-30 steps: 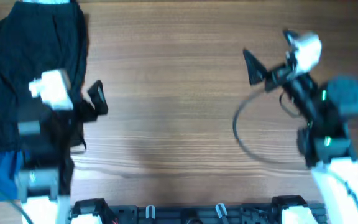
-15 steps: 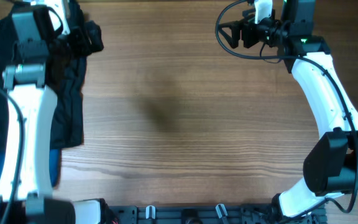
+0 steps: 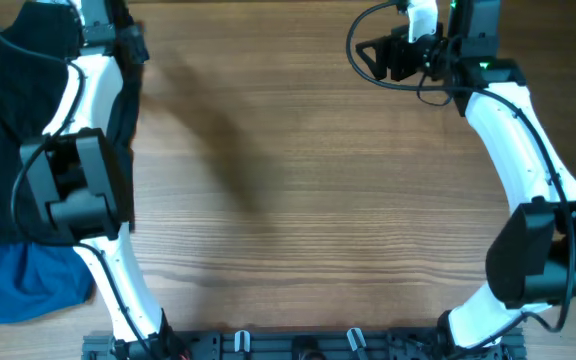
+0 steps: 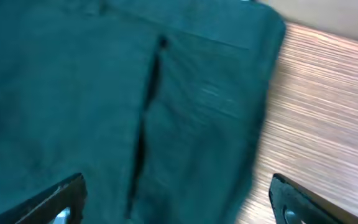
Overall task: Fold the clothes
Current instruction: 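Reach the left gripper into the clothes pile and grasp the black shorts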
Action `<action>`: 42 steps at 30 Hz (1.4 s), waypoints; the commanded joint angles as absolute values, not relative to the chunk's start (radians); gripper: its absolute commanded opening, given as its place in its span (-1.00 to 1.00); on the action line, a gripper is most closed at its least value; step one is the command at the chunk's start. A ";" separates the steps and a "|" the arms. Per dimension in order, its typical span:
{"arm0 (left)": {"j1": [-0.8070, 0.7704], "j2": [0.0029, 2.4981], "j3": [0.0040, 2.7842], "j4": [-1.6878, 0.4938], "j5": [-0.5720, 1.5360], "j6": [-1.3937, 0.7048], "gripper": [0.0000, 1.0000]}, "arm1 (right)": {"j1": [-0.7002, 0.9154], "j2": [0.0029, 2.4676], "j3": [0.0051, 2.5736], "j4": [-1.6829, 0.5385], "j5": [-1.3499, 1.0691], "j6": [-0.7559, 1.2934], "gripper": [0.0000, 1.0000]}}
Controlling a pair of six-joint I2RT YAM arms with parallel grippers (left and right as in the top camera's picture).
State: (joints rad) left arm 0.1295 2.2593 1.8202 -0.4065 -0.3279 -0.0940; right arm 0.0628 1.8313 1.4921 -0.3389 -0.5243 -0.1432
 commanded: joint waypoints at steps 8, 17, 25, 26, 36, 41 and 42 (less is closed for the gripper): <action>0.159 2.349 1.847 -0.301 -0.175 0.015 0.87 | 0.075 1.919 1.480 -0.273 -0.516 -0.128 0.68; 0.155 2.418 1.847 -0.306 -0.217 0.048 0.29 | 0.075 1.925 1.480 -0.266 -0.515 -0.128 0.67; 0.146 2.413 1.847 -0.273 -0.311 0.044 -0.60 | 0.075 1.925 1.480 -0.247 -0.515 -0.128 0.65; 0.137 2.400 1.847 -0.273 -0.339 0.045 -0.92 | 0.075 1.925 1.480 -0.247 -0.515 -0.128 0.65; -0.170 1.963 1.847 -0.532 -0.304 0.038 -0.92 | 0.020 1.817 1.489 -0.249 -0.551 0.076 0.25; -0.393 1.977 1.847 -0.595 -0.019 -0.101 -0.92 | -0.129 1.645 1.489 -0.345 -0.576 0.086 0.18; -0.432 1.993 1.847 -0.591 0.025 -0.127 -0.92 | -0.171 1.615 1.489 -0.359 -0.577 0.086 0.19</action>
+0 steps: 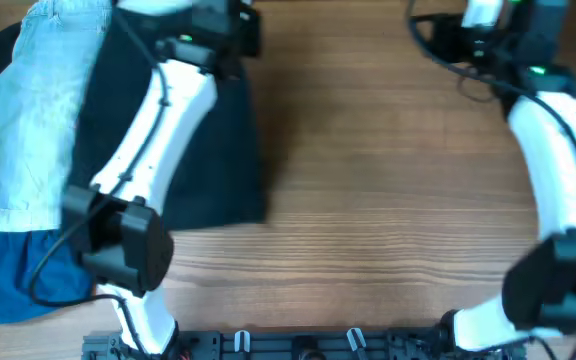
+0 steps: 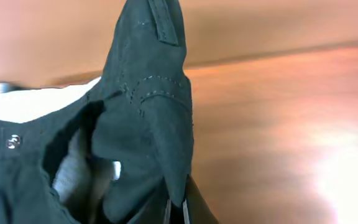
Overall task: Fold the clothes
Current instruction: 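Reach the left gripper into the clothes pile and grasp the black shorts, then drag the black shorts with the left gripper to the table center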
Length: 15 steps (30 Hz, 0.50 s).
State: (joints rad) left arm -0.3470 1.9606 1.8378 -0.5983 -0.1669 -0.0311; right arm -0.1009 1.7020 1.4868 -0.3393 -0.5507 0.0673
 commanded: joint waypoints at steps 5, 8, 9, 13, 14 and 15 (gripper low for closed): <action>-0.676 2.149 1.847 -0.480 0.142 -0.192 -0.92 | -0.281 1.571 1.488 -0.413 -0.588 0.089 0.19; -0.769 2.188 1.847 -0.399 0.140 -0.192 -0.76 | -0.305 1.570 1.488 -0.407 -0.588 0.089 0.20; -0.789 2.188 1.847 -0.382 0.131 -0.192 0.01 | -0.320 1.570 1.488 -0.403 -0.588 0.090 0.21; -0.786 2.125 1.847 -0.378 0.130 -0.277 0.99 | -0.367 1.570 1.488 -0.360 -0.607 0.090 0.23; -0.773 2.086 1.847 -0.391 0.130 -0.298 1.00 | -0.371 1.570 1.488 -0.355 -0.609 0.089 0.24; -0.741 2.005 1.847 -0.429 0.130 -0.302 1.00 | -0.369 1.571 1.488 -0.361 -0.624 0.074 0.24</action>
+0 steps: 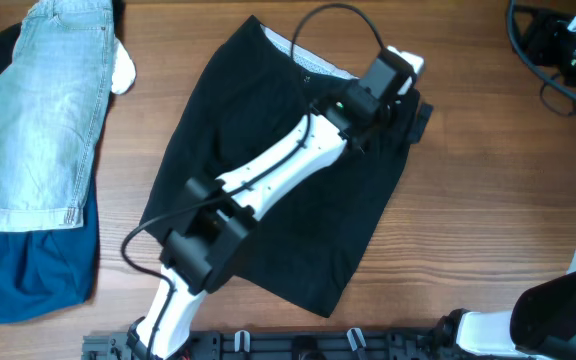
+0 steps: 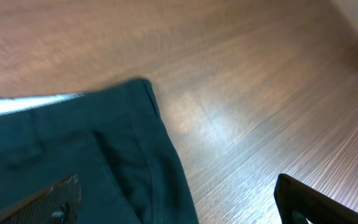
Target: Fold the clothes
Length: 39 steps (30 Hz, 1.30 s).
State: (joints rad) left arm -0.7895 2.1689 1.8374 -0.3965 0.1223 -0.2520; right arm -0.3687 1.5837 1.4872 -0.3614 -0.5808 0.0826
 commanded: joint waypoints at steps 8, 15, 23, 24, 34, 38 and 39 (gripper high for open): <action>-0.358 1.794 1.845 -0.987 -0.001 -0.384 0.99 | -0.166 1.695 1.488 -0.466 -0.282 -0.022 0.22; -0.238 1.867 1.829 -1.026 -0.001 -0.383 1.00 | -0.042 1.897 1.488 -0.571 -0.085 -0.012 0.30; -0.236 2.005 1.812 -1.026 -0.001 -0.383 1.00 | -0.042 2.087 1.488 -0.576 -0.127 0.030 0.14; -0.236 2.009 1.812 -1.023 -0.001 -0.384 0.99 | -0.042 2.104 1.488 -0.569 -0.131 0.031 0.13; -0.236 2.010 1.812 -1.010 -0.001 -0.402 1.00 | -0.044 2.158 1.486 -0.540 -0.190 0.124 -0.85; -0.237 2.010 1.812 -0.999 -0.001 -0.402 0.99 | -0.131 2.153 1.528 -0.628 -0.179 0.240 -0.92; -0.237 2.010 1.812 -0.992 -0.001 -0.402 0.99 | -0.173 2.146 1.549 -0.659 -0.179 0.261 -0.92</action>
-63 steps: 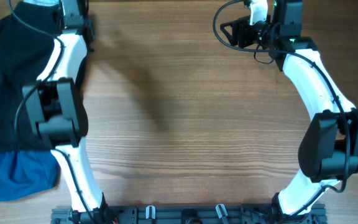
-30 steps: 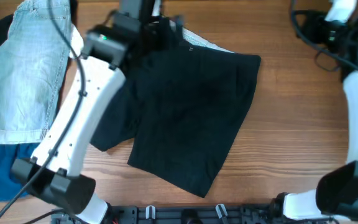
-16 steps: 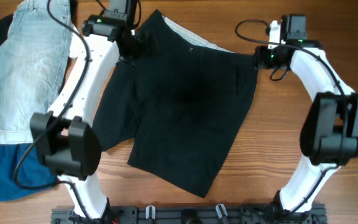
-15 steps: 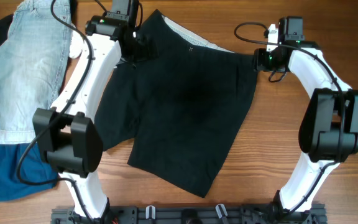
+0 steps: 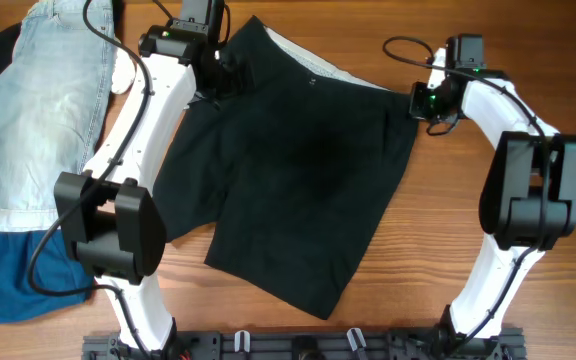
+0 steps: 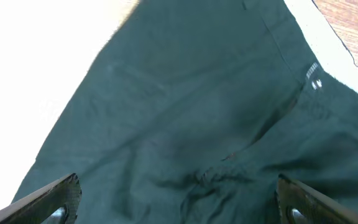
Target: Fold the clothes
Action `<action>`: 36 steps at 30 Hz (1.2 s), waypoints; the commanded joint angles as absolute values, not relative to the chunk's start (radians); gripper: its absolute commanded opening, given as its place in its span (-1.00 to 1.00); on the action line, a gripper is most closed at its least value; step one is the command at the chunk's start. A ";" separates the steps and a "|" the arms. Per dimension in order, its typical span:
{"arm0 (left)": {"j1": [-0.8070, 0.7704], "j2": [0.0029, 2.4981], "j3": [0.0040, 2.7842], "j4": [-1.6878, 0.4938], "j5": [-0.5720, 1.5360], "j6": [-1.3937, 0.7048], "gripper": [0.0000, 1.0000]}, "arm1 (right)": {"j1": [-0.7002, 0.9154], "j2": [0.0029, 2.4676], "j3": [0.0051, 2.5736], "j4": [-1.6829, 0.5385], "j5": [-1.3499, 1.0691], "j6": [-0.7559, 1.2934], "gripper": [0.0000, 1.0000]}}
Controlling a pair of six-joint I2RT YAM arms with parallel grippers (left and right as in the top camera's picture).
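Black shorts (image 5: pixel 308 170) lie spread on the middle of the table, waistband toward the far edge, legs toward the near edge. My left gripper (image 5: pixel 220 72) hovers over their far left part. In the left wrist view it (image 6: pixel 179 202) is wide open, with wrinkled dark cloth (image 6: pixel 185 112) below and nothing between the fingers (image 6: pixel 58 196). My right gripper (image 5: pixel 423 100) sits at the right waistband corner of the shorts. The overhead view does not show whether it holds the cloth.
A pile of clothes lies at the left edge: light denim shorts (image 5: pixel 43 100) on top, a blue garment (image 5: pixel 23 285) under them, and a dark one at the far corner. Bare wood table (image 5: pixel 468 230) extends to the right of the black shorts.
My left gripper, still open, has gone from the right waistband corner to the far left part of the shorts. The right gripper has come from the far right edge to that corner. The shorts lie wider.
My left gripper was open over a dark garment on the left pile, with the table bare. Then it was shut on the black shorts' waistband, near the pile. Then the shorts lay mid-table with the gripper open. Now both grippers are at the shorts' far edge.
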State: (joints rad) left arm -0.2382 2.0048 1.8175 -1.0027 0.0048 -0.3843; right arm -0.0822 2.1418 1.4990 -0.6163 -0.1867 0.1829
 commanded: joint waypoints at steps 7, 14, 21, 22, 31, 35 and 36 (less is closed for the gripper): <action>-0.237 2.013 1.812 -0.968 0.002 -0.401 0.99 | -0.434 2.101 1.678 -0.857 -0.269 0.332 -0.77; -0.236 2.126 1.797 -1.106 0.218 -0.284 1.00 | -0.321 2.014 1.763 -0.952 -0.299 0.107 0.57; -0.266 2.208 1.759 -1.194 0.411 0.023 0.93 | -0.129 1.988 1.767 -0.852 -0.292 0.076 0.60; -0.266 2.209 1.734 -1.170 0.411 0.022 0.80 | -0.126 1.988 1.767 -0.846 -0.292 0.078 0.58; -0.266 2.209 1.617 -0.966 0.194 -0.065 0.47 | -0.125 1.989 1.767 -0.822 -0.293 0.075 0.54; -0.263 2.209 1.614 -0.955 0.106 -0.121 0.47 | -0.125 1.990 1.767 -0.815 -0.292 0.059 0.54; -0.263 2.210 1.613 -0.949 0.107 -0.122 0.45 | -0.125 1.990 1.767 -0.814 -0.293 0.055 0.54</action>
